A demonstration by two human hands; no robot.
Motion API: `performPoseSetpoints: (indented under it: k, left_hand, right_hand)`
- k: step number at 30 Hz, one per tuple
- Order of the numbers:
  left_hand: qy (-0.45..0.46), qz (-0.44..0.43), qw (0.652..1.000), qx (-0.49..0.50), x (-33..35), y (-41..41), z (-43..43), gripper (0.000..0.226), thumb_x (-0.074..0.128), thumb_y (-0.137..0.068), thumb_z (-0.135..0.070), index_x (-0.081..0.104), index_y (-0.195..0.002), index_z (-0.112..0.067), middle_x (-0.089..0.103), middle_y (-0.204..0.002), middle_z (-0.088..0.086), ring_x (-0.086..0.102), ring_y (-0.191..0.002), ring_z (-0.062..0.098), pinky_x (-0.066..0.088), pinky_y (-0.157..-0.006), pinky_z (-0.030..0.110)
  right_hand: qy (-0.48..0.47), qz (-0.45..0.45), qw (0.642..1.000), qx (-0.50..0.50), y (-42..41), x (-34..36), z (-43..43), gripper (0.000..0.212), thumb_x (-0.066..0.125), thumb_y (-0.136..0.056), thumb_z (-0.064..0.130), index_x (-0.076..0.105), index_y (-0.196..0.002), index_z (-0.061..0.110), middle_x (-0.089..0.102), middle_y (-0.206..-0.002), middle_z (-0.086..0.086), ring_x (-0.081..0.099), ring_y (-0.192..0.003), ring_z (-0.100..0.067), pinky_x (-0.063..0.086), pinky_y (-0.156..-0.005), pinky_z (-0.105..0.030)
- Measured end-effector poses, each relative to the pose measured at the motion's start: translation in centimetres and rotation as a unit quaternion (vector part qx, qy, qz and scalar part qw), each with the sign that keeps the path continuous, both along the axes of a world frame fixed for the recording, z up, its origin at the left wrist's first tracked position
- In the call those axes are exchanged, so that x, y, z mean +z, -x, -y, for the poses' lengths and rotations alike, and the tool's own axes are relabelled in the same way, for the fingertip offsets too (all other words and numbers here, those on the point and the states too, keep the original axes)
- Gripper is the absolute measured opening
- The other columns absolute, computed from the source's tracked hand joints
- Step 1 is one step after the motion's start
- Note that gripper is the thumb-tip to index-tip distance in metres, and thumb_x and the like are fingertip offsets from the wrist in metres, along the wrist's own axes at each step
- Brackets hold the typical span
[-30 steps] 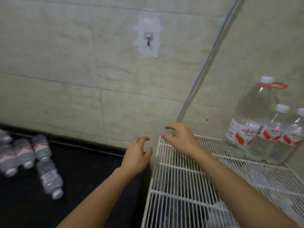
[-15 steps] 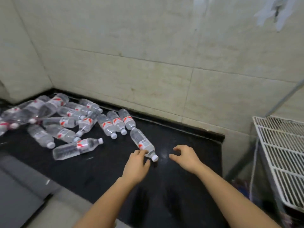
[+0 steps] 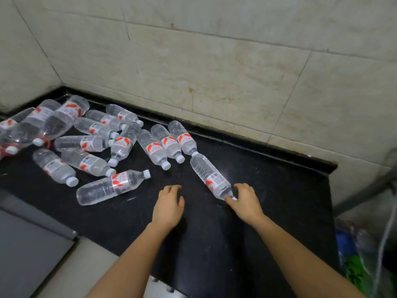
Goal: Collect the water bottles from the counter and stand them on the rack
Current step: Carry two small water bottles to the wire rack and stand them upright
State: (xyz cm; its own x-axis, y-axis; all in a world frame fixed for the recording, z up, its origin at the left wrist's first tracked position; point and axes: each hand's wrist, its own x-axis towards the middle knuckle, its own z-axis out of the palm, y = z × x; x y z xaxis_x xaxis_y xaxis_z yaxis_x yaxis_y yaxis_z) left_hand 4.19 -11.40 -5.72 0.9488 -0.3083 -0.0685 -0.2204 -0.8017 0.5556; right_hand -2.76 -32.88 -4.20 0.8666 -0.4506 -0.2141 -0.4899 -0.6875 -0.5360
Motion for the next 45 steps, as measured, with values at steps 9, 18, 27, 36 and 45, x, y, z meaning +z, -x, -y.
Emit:
performPoseSetpoints:
  k: [9, 18, 27, 36, 45]
  left_hand:
    - [-0.134, 0.104, 0.977, -0.126, -1.4, -9.1, -1.7, 0.048, 0.050, -0.090, -0.008, 0.043, -0.138, -0.006, 0.040, -0.146, 0.012, 0.035, -0.136, 0.032, 0.036, -0.107, 0.043]
    - [-0.283, 0.191, 0.889, -0.305, -2.3, -19.0, -3.6, 0.050, 0.051, -0.094, -0.015, 0.040, -0.142, -0.017, 0.036, -0.151, 0.000, 0.021, -0.143, 0.028, 0.020, -0.114, 0.038]
    - [-0.305, 0.268, 0.810, -0.423, -1.0, -21.2, -3.6, 0.036, 0.071, -0.077, -0.020, 0.066, -0.113, -0.022, 0.064, -0.114, -0.005, 0.051, -0.119, 0.024, 0.041, -0.100, 0.038]
    - [0.093, 0.236, 0.942, -0.221, 5.1, -18.9, -5.6, 0.039, 0.050, -0.086, -0.046, 0.060, -0.110, -0.017, 0.060, -0.105, -0.004, 0.043, -0.105, 0.018, 0.034, -0.086, 0.032]
    - [0.232, 0.048, 0.947, -0.218, 8.3, -12.4, 0.0, 0.023, 0.068, -0.083, -0.029, 0.066, -0.103, -0.017, 0.065, -0.100, -0.002, 0.056, -0.096, 0.016, 0.041, -0.078, 0.029]
  right_hand:
    - [-0.045, -0.009, 0.997, -0.054, -2.4, -2.7, -0.3, 0.053, 0.074, -0.079, 0.039, 0.056, -0.119, 0.011, 0.053, -0.110, -0.001, 0.052, -0.105, -0.018, 0.041, -0.081, -0.024]
    - [-0.056, -0.033, 0.986, -0.152, -2.3, -4.2, -1.9, 0.047, 0.074, -0.078, 0.043, 0.060, -0.114, 0.015, 0.057, -0.107, -0.003, 0.056, -0.099, -0.019, 0.046, -0.082, -0.029]
    - [-0.130, -0.021, 0.967, -0.217, -1.4, -3.9, -2.9, 0.027, 0.071, -0.085, 0.031, 0.063, -0.105, 0.014, 0.065, -0.094, -0.001, 0.062, -0.085, -0.016, 0.048, -0.073, -0.030]
    - [-0.127, 0.071, 0.957, -0.252, -1.8, 0.9, -3.3, 0.021, 0.076, -0.080, 0.026, 0.066, -0.088, 0.010, 0.065, -0.078, 0.000, 0.062, -0.076, -0.020, 0.044, -0.058, -0.025]
    - [0.040, 0.138, 0.978, -0.149, -1.8, 9.8, -3.5, 0.028, 0.075, -0.078, 0.035, 0.066, -0.084, 0.010, 0.064, -0.077, -0.002, 0.058, -0.071, -0.018, 0.043, -0.060, -0.031]
